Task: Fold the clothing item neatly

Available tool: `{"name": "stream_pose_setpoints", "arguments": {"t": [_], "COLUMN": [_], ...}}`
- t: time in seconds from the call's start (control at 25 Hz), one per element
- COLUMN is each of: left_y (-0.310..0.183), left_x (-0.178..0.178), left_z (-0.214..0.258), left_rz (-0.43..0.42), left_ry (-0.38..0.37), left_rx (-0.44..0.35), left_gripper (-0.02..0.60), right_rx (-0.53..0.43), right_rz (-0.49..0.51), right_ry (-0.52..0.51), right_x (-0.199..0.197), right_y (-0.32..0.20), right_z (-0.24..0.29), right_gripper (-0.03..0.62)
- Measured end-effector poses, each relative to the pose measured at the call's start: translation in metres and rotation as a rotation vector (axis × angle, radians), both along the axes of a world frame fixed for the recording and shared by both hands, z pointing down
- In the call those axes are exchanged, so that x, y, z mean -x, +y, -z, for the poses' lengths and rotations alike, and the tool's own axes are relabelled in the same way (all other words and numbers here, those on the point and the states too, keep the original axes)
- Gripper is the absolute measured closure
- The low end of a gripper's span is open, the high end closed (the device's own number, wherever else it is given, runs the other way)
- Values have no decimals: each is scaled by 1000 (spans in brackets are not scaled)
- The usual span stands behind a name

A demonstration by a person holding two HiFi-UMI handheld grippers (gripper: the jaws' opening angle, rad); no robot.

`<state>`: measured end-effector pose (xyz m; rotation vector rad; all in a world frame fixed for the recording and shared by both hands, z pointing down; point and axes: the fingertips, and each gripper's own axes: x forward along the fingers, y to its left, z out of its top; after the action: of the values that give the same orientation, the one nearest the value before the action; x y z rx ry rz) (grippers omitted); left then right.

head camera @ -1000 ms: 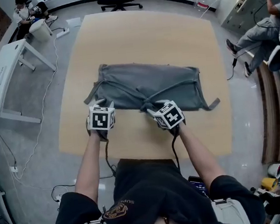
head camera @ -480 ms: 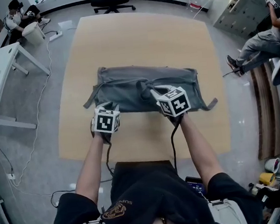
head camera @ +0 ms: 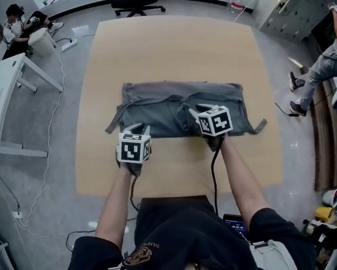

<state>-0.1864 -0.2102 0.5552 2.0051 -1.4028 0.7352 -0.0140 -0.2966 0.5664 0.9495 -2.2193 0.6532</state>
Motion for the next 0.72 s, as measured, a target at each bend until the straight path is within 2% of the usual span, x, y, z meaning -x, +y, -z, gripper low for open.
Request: {"name": "stream_pose_setpoints", "arguments": {"t": [0.12, 0.32, 0.44, 0.6, 0.72], "left_y": [-2, -1, 4, 21, 40], "left_x": [-4, -27, -44, -73, -102], "left_z": [20, 43, 57, 77, 97], "left_rz": [-19, -121, -181, -203, -219], "left_ry": [28, 111, 160, 187, 201], "left_rx": [-59, -144, -187, -247, -276], "left_gripper": [569, 574, 574, 574, 574], "right_rx": [-60, -165, -229, -293, -318], "right_rz": [-115, -184, -197, -186, -168], "right_ry": [-104, -205, -238, -270, -299], "right_x": [-21, -27, -22, -26, -37], "right_y": [8, 38, 58, 88, 109], "right_z": [36, 66, 87, 112, 127], "right_gripper": [490, 490, 506, 591, 592]}}
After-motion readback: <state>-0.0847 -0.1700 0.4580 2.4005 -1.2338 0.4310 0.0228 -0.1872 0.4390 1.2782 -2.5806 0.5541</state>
